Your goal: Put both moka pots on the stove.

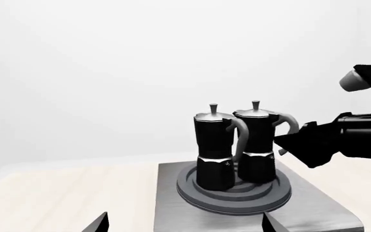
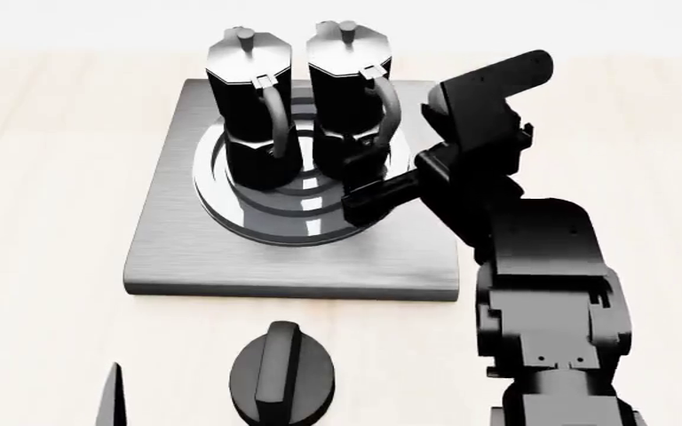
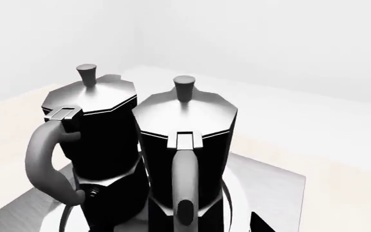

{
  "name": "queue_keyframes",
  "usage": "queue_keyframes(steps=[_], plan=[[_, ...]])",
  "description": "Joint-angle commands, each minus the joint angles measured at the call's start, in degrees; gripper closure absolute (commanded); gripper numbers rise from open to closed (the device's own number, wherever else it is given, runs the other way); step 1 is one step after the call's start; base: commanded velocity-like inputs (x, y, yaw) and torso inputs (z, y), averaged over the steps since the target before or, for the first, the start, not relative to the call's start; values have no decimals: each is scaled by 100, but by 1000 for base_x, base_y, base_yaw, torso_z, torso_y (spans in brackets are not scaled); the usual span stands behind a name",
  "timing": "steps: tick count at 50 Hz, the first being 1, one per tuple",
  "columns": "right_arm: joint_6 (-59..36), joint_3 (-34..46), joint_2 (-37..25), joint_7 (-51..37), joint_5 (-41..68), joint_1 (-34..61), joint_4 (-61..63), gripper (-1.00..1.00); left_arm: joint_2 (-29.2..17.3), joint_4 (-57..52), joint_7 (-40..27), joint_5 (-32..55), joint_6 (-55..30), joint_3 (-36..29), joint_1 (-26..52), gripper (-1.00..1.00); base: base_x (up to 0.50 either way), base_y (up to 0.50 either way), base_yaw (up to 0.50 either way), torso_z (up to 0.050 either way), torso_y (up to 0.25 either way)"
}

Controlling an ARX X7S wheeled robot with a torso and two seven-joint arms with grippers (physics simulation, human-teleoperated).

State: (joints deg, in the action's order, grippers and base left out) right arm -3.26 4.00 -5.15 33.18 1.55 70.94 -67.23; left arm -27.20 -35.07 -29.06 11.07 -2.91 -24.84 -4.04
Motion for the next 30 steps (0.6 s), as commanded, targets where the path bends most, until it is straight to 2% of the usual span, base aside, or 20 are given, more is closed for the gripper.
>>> queue_keyframes(steps=[1, 4, 7, 8, 9, 12, 15, 20, 23, 30], plan=[[-1916, -371, -76, -66, 526, -1702, 4447, -100, 16, 12, -2, -38, -7, -64, 9, -100, 0, 0, 0, 0, 0], [-2513, -605, 44, -470, 685, -2398, 6658, -100, -2, -21, -14, -40, -13, -53, -2, -100, 0, 0, 0, 0, 0], [-2525, -793, 191, -853, 707, -2754, 7381, -100, 0, -8, -12, -31, -4, -55, 2, -100, 0, 0, 0, 0, 0], [-2651, -990, 353, -1148, 799, -2976, 7879, -100, 3, 2, -8, -35, 5, -64, 2, -100, 0, 0, 0, 0, 0], [-2687, -863, 372, -1309, 680, -3269, 8353, -100, 11, 33, 3, -28, 17, -72, 13, -100, 0, 0, 0, 0, 0], [-2623, -793, 435, -1748, 599, -3590, 8831, -100, 5, 18, -4, -26, 25, -69, 3, -100, 0, 0, 0, 0, 0], [-2002, -419, 337, -2105, 86, -4132, 8941, -100, -11, -18, -17, -35, 16, -64, -10, -100, 0, 0, 0, 0, 0], [-1216, -606, 453, -2900, 4, -4446, 9055, -100, -15, -15, -23, -26, 24, -60, -10, -100, 0, 0, 0, 0, 0], [-1422, -470, 307, -2841, 94, -4718, 9487, -100, -16, -4, -26, -27, 28, -64, -11, -100, 0, 0, 0, 0, 0], [-1184, -379, 168, -2928, 147, -5410, 9796, -100, -29, -17, -46, -32, 30, -53, -15, -100, 0, 0, 0, 0, 0]])
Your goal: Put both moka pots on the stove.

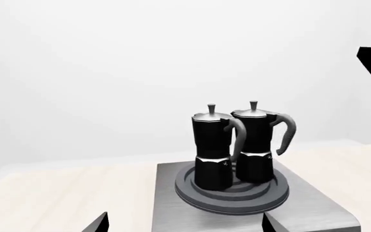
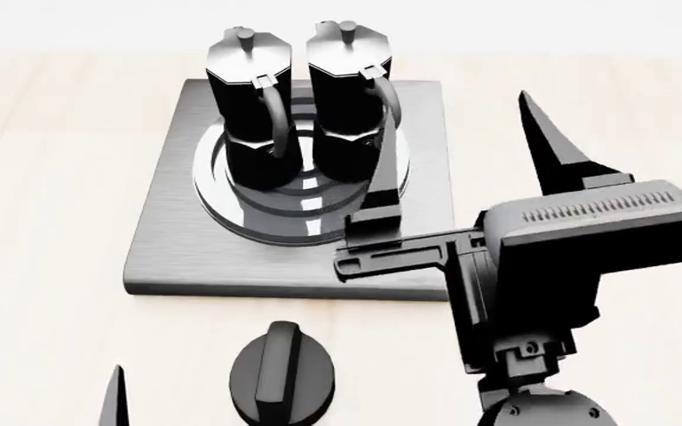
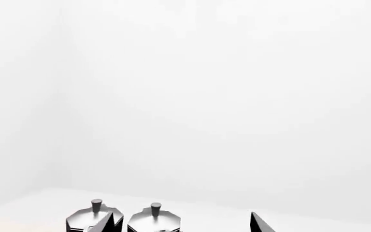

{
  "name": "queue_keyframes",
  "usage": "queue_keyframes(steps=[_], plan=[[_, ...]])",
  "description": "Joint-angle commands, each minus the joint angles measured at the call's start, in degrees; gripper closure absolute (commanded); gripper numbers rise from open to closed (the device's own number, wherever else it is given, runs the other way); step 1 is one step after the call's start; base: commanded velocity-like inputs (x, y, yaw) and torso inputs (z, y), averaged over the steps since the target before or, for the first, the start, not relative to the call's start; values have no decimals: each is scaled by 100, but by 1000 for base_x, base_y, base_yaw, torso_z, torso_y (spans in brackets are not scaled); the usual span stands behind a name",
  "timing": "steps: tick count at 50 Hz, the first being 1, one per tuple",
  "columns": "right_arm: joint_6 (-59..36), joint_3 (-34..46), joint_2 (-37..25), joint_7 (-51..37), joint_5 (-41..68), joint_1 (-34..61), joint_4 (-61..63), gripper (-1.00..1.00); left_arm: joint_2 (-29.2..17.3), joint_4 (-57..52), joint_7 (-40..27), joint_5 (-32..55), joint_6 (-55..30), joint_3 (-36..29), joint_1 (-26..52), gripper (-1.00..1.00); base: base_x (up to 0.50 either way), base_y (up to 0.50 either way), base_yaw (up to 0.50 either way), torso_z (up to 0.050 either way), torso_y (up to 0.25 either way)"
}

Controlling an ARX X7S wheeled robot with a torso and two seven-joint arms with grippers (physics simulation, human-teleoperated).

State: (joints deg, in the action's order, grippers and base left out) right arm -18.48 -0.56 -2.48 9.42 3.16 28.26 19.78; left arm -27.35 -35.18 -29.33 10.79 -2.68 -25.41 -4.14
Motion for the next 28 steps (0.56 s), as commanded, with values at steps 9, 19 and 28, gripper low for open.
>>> queue_keyframes(steps=[9, 19, 28], plan=[[788, 107, -228, -610, 41, -1758, 1003, -100, -26, -12, -39, -1, 17, 16, -8, -100, 0, 0, 0, 0, 0], [1545, 240, -265, -648, 83, -2653, 577, -100, -29, -7, -52, -16, 23, 0, -9, -100, 0, 0, 0, 0, 0], [1784, 378, -326, -635, 183, -3037, 570, -100, -24, -24, -66, -49, -5, -33, 6, -100, 0, 0, 0, 0, 0]])
